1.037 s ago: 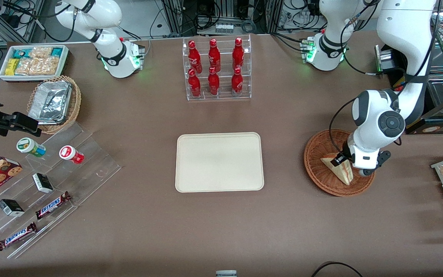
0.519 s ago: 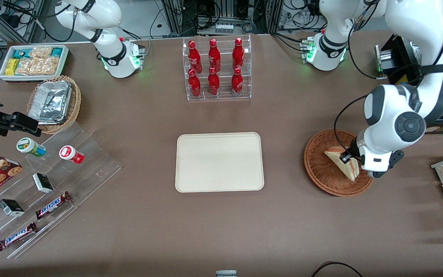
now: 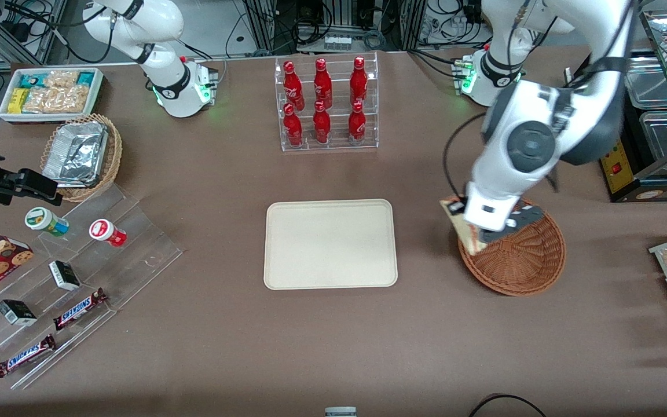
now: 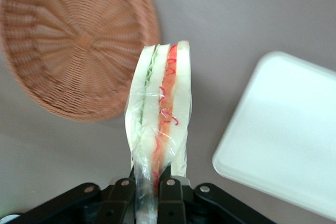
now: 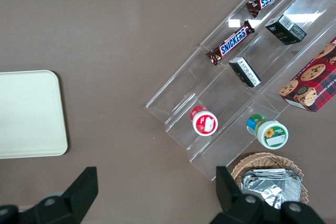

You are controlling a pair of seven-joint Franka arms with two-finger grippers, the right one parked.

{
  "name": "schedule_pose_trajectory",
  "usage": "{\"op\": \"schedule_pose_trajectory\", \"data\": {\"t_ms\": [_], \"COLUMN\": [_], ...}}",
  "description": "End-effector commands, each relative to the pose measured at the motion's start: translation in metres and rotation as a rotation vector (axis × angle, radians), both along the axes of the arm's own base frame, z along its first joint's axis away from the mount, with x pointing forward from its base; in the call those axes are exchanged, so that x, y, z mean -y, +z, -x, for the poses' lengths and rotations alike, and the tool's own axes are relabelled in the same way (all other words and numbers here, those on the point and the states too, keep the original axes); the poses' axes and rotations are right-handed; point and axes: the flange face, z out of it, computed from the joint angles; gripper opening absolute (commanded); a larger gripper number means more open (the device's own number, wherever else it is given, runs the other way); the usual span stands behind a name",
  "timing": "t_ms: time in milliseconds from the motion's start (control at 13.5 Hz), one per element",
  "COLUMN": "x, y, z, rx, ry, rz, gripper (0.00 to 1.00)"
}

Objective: Place sandwich from basket to tray
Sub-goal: 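Lift the sandwich and carry it with the left gripper over the tray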

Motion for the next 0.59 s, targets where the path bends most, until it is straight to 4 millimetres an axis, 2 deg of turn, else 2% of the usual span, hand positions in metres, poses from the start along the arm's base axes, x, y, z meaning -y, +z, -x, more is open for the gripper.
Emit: {"op": "schedule_pose_trajectory", "data": {"t_ms": [0,74,296,444,519], "x": [0.096,0.132,0.192,0.227,0.232], "y": [-0.028,-0.047,-0.102,-0.140,-0.153], "z": [0.009,0.017,0.030,0.044,0.046], "rx": [0.002,-0.006,-0.025,0.010,0.018], "ry": [-0.117,-0.165,-0.235,-0.283,-0.295], "rz": [-0.002,-0.010,-0.023,-0.005,-0.005], "gripper": [0.00,0.00,0.00,0.00,0.00]}}
